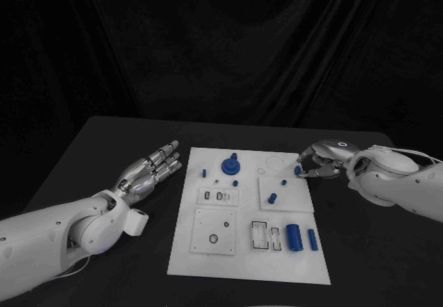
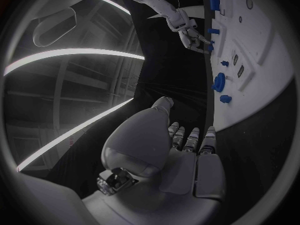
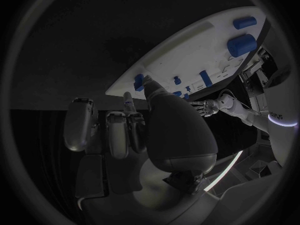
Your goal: Assemble the parts on the task board
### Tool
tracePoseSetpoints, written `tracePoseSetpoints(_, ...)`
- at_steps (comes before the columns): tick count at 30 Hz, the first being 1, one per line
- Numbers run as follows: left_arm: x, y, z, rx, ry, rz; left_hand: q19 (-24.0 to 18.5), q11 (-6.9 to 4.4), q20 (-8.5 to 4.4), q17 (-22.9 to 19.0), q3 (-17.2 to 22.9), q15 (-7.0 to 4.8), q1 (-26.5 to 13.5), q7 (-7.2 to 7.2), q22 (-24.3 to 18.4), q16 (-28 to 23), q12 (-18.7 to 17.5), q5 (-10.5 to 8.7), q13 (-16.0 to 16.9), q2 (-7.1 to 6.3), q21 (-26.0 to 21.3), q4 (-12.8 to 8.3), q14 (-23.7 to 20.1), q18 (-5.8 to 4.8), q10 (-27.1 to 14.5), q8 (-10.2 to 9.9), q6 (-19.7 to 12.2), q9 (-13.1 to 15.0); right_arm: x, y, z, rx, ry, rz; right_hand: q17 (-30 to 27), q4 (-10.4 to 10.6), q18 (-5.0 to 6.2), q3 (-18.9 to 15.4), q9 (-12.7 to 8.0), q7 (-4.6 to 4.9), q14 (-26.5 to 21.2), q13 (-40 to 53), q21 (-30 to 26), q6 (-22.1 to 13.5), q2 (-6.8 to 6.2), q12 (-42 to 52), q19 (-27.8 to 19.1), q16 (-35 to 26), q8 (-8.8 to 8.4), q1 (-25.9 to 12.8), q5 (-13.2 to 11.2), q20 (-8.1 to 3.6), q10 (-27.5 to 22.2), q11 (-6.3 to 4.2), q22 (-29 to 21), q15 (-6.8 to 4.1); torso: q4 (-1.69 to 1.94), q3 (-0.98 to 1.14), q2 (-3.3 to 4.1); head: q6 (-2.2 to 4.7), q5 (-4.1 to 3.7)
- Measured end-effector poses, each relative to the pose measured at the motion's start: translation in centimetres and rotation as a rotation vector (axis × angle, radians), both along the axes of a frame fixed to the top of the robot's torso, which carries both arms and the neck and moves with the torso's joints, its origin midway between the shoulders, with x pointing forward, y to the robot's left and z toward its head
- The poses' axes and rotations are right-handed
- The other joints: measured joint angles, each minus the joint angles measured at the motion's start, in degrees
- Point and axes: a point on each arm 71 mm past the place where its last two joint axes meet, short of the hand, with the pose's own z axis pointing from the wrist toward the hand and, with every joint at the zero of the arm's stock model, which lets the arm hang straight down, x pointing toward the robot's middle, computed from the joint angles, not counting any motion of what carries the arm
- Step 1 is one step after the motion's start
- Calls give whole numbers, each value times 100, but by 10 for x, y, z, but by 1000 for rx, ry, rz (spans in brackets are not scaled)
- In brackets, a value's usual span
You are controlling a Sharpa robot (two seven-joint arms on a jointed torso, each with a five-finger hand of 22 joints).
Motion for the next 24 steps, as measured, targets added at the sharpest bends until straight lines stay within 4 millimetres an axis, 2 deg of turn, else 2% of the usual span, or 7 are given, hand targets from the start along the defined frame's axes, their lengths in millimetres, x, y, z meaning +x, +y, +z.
tracePoseSetpoints(5, 0, 0, 0, 0, 1, 0, 0, 0, 0, 1, 0, 0, 0, 0, 0, 0, 0, 0, 0, 0, 0, 0, 0, 0, 0, 0, 0, 0, 1, 1, -2, -2, 3, 0, 0, 0, 0, 0, 26, 8, 0, 0, -1, 57, -4, 0, 0, 0, 36, 49, 44, 0, 0, 0, 0, 0, -4, -1, 0, -14, 8)
tracePoseSetpoints(13, 0, 0, -1, 0, 3, 0, 0, 0, 0, 2, 2, 0, 0, 0, 0, 0, 0, 0, 1, 0, 0, -2, 0, 1, 0, 0, 0, -1, 1, 2, -4, -2, 6, 3, 0, 0, 0, 0, 106, 0, 0, -1, -23, 205, 18, 0, 0, 0, 122, 134, 309, 0, 0, 0, 5, 0, -3, -1, 1, -41, 5)
tracePoseSetpoints(24, 0, 0, -1, 1, 4, -1, 0, 0, 0, 4, 16, 0, 0, 0, 0, 0, 0, 0, 3, 0, 0, -16, 0, 0, 0, 0, 0, -1, 2, 5, -6, -1, 7, 7, 0, 0, 0, 0, 118, -1, 0, -1, -23, 246, 16, 0, 0, 0, 143, 133, 332, 0, 0, 0, 4, 0, -3, -1, 1, -60, 5)
